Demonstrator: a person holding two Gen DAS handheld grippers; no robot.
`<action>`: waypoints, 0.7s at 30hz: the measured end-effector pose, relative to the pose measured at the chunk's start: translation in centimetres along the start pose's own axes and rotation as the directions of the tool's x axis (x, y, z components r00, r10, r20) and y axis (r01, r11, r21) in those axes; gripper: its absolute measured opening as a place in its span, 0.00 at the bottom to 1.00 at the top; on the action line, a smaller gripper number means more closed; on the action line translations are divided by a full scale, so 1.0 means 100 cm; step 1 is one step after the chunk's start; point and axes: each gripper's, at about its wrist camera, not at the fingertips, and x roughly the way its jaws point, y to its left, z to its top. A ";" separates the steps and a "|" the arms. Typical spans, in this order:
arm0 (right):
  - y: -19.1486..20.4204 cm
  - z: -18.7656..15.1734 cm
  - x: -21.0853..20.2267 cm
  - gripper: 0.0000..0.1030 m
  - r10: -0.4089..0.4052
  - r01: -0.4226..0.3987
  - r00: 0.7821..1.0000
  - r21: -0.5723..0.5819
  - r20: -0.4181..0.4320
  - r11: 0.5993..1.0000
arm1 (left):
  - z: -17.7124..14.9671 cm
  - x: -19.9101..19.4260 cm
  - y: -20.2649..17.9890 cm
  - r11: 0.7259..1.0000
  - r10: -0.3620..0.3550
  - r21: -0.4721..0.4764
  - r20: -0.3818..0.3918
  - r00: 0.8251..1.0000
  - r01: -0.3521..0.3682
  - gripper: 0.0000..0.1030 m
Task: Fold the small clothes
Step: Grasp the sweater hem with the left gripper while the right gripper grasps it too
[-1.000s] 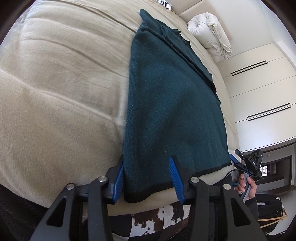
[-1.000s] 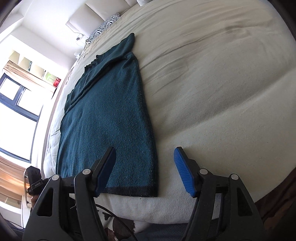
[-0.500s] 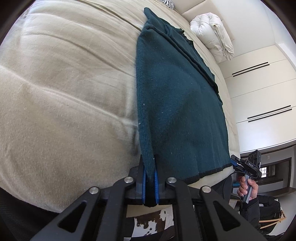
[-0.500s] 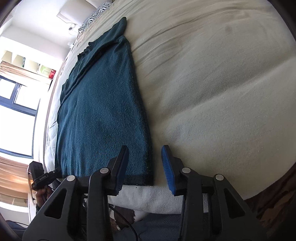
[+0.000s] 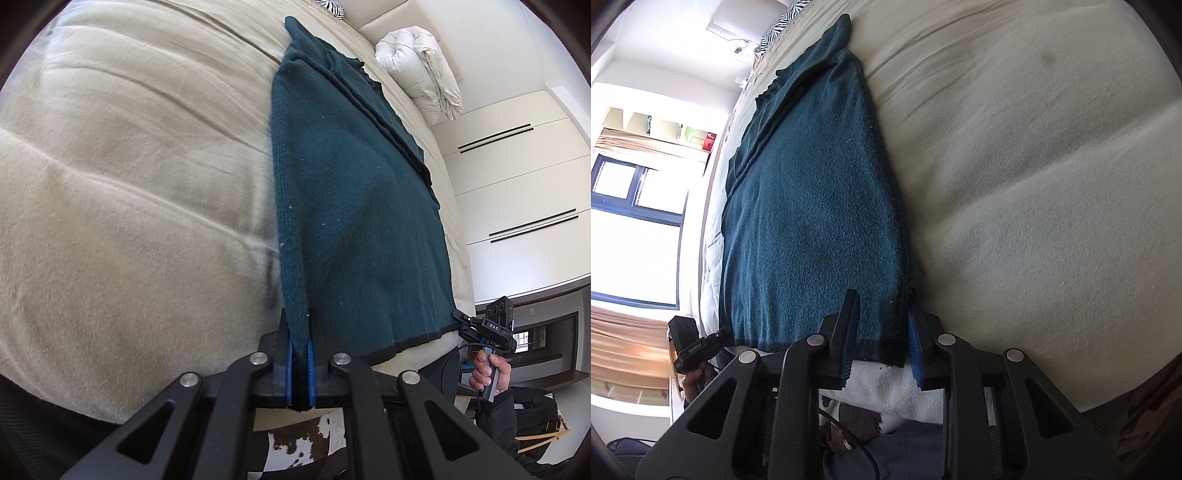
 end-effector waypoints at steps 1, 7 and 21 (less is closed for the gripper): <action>0.000 -0.001 0.001 0.10 -0.012 0.012 1.000 -0.003 -0.002 1.000 | 0.000 -0.001 -0.001 1.000 0.001 0.003 0.002 1.000 -0.001 0.07; 0.008 -0.005 -0.008 0.06 -0.031 0.033 0.998 -0.031 0.061 0.999 | 0.001 -0.010 -0.003 0.999 -0.048 -0.011 0.023 0.999 0.048 0.06; 0.043 0.016 -0.046 0.06 0.218 -0.223 0.948 -0.005 0.230 0.975 | 0.028 -0.051 -0.019 0.940 -0.318 -0.073 0.169 0.933 0.334 0.06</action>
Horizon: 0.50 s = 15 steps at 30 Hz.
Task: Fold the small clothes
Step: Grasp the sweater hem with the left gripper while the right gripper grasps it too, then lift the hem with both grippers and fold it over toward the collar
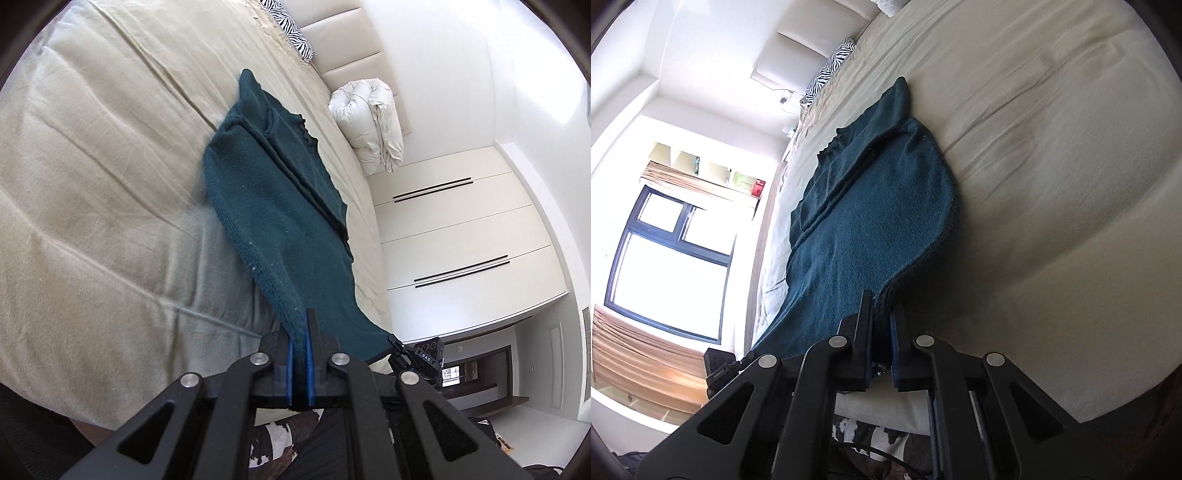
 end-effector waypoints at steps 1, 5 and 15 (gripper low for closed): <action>0.001 0.005 -0.001 0.06 0.016 -0.016 1.000 0.013 0.017 1.000 | 0.004 -0.001 -0.002 1.000 -0.021 -0.006 0.010 1.000 0.021 0.06; 0.012 0.024 -0.001 0.06 0.066 -0.068 0.995 0.023 0.079 0.997 | 0.018 -0.003 -0.006 0.996 -0.083 -0.035 0.041 0.996 0.084 0.06; 0.050 0.068 0.021 0.06 0.106 -0.105 0.985 -0.014 0.135 0.994 | 0.063 0.007 -0.010 0.983 -0.154 -0.085 0.099 0.983 0.162 0.06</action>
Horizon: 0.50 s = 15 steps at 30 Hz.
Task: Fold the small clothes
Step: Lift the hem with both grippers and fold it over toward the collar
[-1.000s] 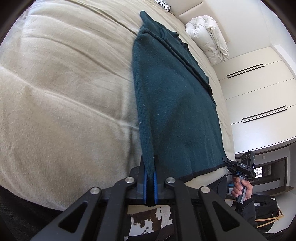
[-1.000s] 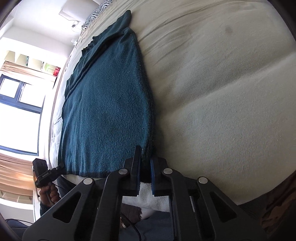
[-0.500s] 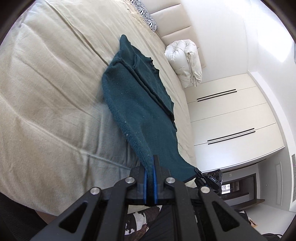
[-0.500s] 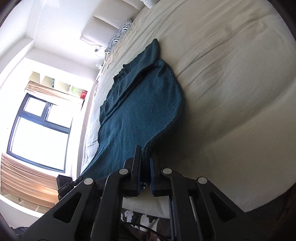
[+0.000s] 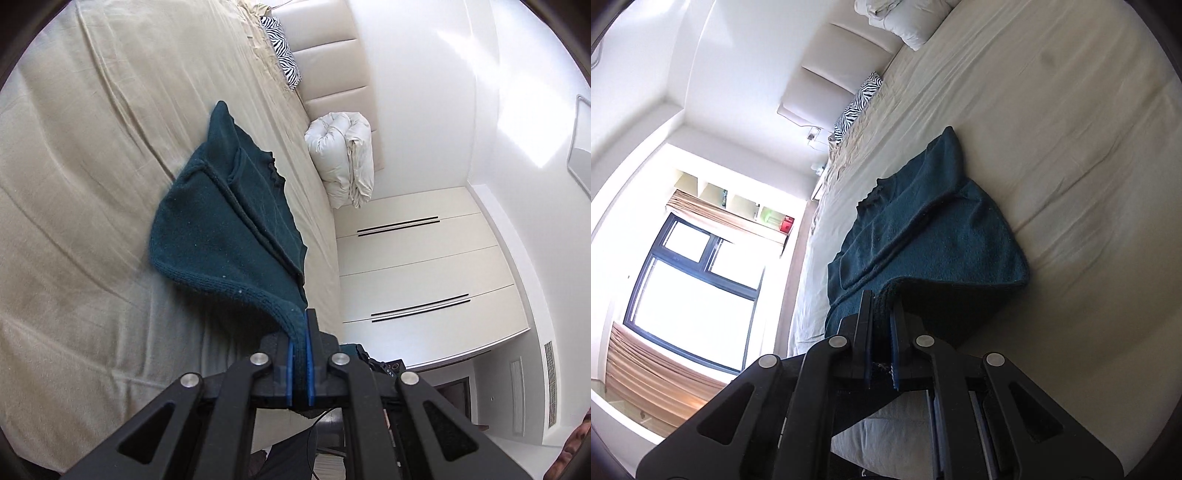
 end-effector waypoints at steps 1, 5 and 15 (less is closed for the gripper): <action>0.001 0.005 0.004 0.06 0.000 0.000 1.000 0.001 0.006 1.000 | 0.006 0.002 0.000 1.000 -0.005 -0.005 0.008 1.000 0.005 0.06; -0.001 0.027 0.017 0.06 -0.003 0.001 0.999 0.029 0.048 1.000 | 0.030 0.011 0.003 0.998 -0.035 -0.043 0.040 0.999 0.036 0.06; -0.010 0.091 0.059 0.06 -0.067 0.058 0.990 0.070 0.127 0.996 | 0.095 0.042 0.001 0.993 -0.077 -0.081 0.095 0.992 0.085 0.06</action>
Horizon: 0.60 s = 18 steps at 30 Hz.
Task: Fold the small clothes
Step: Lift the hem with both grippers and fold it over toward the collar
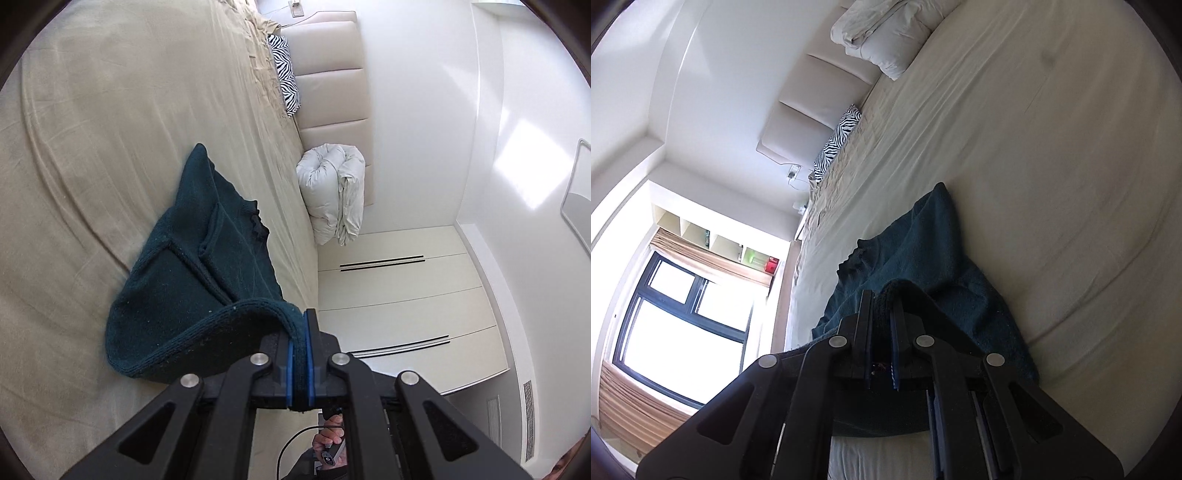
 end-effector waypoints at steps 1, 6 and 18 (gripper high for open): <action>0.000 0.006 0.006 0.06 -0.010 0.010 1.000 -0.001 0.004 1.000 | 0.006 0.005 0.000 1.000 -0.001 -0.003 0.002 1.000 0.001 0.06; -0.001 0.029 0.039 0.06 -0.045 0.045 0.999 -0.011 0.010 0.999 | 0.034 0.032 0.003 1.000 0.022 0.001 0.011 1.000 -0.022 0.06; -0.001 0.074 0.130 0.06 -0.110 0.110 0.994 -0.009 -0.013 0.994 | 0.089 0.079 0.024 0.997 0.063 -0.042 0.028 0.998 -0.062 0.06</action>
